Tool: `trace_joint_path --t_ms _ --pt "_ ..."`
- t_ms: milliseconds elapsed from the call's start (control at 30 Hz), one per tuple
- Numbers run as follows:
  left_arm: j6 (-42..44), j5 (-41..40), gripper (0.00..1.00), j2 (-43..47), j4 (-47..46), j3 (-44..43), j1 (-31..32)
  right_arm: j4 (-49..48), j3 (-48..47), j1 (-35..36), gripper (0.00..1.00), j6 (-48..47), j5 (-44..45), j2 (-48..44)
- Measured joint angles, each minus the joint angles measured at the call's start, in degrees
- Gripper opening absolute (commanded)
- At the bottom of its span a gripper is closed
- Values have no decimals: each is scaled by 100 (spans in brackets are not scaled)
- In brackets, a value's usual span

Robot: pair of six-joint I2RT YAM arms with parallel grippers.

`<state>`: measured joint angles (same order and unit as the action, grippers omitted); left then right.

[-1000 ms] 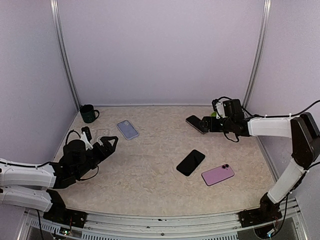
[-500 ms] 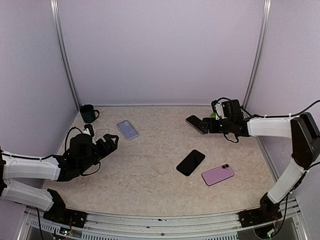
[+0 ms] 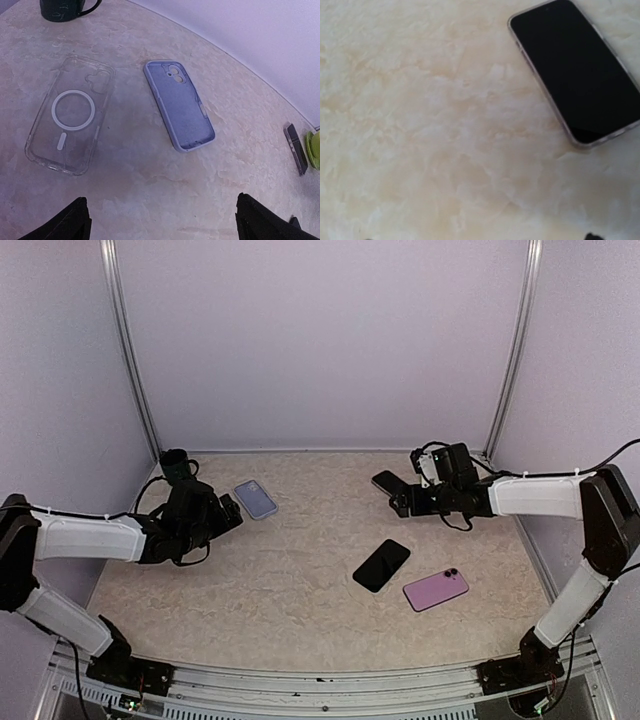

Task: Put the phone into the phone case
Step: Adjust the phone at the center of the board.

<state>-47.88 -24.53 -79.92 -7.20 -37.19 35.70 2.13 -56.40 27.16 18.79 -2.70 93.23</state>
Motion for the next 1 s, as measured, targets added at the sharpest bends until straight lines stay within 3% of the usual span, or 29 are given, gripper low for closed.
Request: trace_joint_path --t_ms 500,1000 --pt "238 310 91 -466 136 -140 -540 667 0 575 83 278 310 262" --pt "304 542 91 -372 -227 -35 164 1191 553 831 81 1097 424 240"
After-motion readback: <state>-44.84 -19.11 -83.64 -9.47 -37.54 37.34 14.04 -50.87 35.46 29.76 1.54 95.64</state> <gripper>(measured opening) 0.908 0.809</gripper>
